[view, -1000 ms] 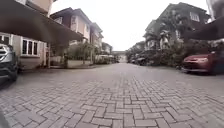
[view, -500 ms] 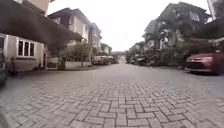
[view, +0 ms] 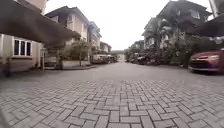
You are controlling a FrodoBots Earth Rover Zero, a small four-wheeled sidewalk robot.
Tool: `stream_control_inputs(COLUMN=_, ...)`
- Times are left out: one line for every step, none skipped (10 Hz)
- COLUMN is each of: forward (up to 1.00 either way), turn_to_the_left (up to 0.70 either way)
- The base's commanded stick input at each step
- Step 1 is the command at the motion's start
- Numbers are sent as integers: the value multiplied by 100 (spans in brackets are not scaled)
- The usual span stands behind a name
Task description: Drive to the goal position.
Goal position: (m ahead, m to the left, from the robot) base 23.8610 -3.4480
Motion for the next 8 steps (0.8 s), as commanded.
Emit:
stream_control_inputs(forward=70, turn_to_the_left=0)
stream_control_inputs(forward=70, turn_to_the_left=0)
stream_control_inputs(forward=70, turn_to_the_left=0)
stream_control_inputs(forward=70, turn_to_the_left=0)
stream_control_inputs(forward=70, turn_to_the_left=0)
stream_control_inputs(forward=70, turn_to_the_left=0)
stream_control_inputs(forward=70, turn_to_the_left=0)
stream_control_inputs(forward=70, turn_to_the_left=0)
